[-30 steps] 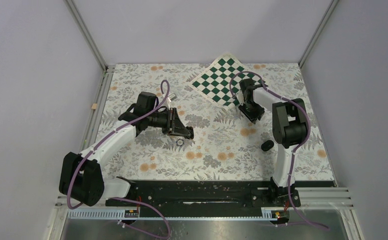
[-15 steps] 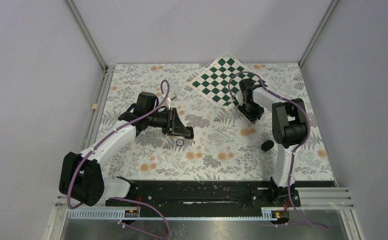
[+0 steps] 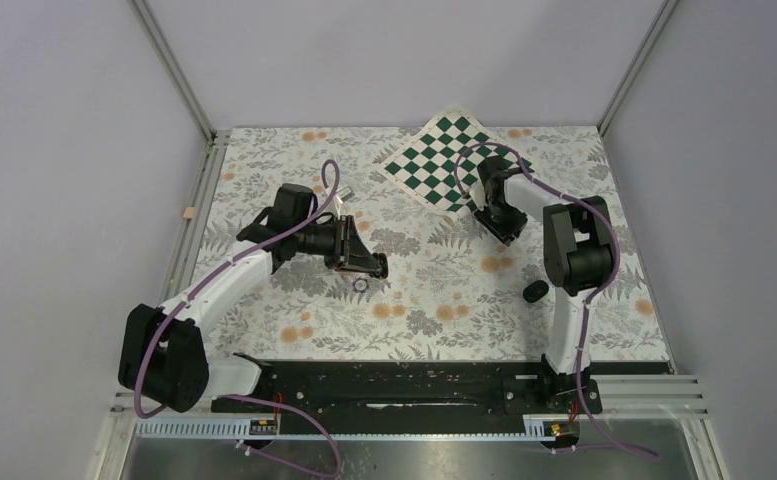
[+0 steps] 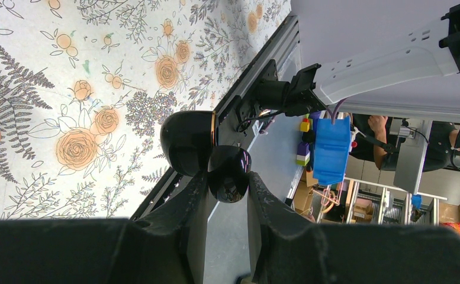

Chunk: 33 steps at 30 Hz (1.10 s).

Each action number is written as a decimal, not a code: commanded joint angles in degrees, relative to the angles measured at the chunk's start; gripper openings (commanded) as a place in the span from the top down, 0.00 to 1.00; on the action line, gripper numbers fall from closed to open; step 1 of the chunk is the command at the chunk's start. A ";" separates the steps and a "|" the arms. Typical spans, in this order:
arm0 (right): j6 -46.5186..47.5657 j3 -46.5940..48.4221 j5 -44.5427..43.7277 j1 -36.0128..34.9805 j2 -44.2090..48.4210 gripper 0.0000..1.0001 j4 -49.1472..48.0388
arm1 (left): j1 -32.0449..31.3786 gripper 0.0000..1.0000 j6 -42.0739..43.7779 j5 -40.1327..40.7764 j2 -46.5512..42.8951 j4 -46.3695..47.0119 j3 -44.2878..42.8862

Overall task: Insert the wireless bluetooth earbuds into the charging case
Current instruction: Pick up the left earbud from the center of the board.

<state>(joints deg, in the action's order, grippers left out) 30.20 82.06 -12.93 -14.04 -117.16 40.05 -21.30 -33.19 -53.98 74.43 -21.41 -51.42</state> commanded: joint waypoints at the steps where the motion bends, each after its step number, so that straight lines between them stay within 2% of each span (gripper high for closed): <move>1: 1.21 2.69 -1.03 -0.73 -0.83 0.57 0.81 | 0.30 1.00 0.42 -0.51 0.01 1.55 -2.39; 7: 0.99 2.67 -1.13 -0.81 -0.79 0.60 0.81 | 0.30 1.00 0.41 -0.35 -0.22 1.54 -2.28; 14: 0.46 2.49 -1.31 -0.83 -0.72 0.81 0.99 | 0.32 1.00 0.43 -0.42 -0.52 1.50 -2.11; 20: 0.24 1.95 -2.04 -1.22 -0.09 0.88 0.64 | 0.30 1.00 0.46 -0.36 -0.62 1.55 -1.93; 28: -2.64 -0.52 0.34 -2.62 6.44 0.90 -0.15 | 0.30 1.00 0.59 -0.21 0.27 1.54 -1.58; 33: -7.86 -2.91 2.41 -2.99 12.57 0.90 0.83 | 0.30 1.00 0.59 0.61 1.75 1.55 -2.29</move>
<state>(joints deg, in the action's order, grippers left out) 27.31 80.49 -13.10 -16.38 -112.40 39.99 -21.30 -33.19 -53.74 74.91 -21.39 -51.42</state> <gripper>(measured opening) 0.220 0.246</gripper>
